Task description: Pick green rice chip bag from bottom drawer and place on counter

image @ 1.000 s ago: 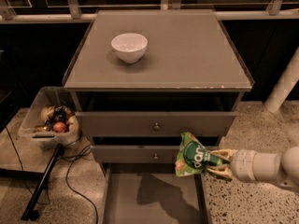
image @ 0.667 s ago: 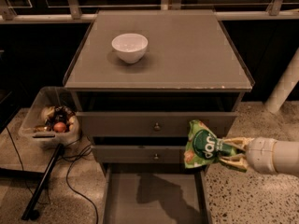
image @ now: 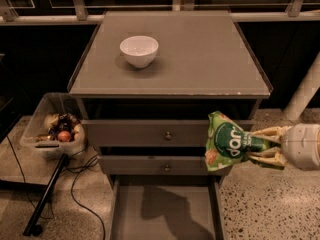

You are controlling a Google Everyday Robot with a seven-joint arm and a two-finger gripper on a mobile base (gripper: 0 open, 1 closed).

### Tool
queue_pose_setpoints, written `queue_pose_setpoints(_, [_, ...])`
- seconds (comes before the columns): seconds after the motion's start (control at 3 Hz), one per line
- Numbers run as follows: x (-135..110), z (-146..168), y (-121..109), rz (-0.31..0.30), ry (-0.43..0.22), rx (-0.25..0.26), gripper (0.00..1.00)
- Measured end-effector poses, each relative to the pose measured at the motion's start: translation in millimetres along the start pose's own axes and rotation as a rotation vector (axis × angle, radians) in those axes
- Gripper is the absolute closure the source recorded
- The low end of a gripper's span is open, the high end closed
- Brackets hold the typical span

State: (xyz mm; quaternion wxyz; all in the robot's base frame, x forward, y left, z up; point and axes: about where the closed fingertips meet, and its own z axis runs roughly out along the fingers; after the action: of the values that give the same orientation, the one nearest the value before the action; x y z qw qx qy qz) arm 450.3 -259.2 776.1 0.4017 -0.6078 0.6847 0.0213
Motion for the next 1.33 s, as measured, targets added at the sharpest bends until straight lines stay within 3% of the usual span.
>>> queue_pose_setpoints(0.33, [-40.5,-30.8,-6.7,-0.067,-0.050,0.014,1.00])
queue_pose_setpoints(0.67, [-81.3,-73.4,-22.3,-0.121,-0.105,0.068,1.00])
queue_pose_setpoints(1.0, [-81.5,-73.3,-22.1,-0.121,-0.105,0.067,1.00])
queue_pose_setpoints(1.33, [-93.5,-58.6,-41.8,-0.152,-0.125,0.051,1.00])
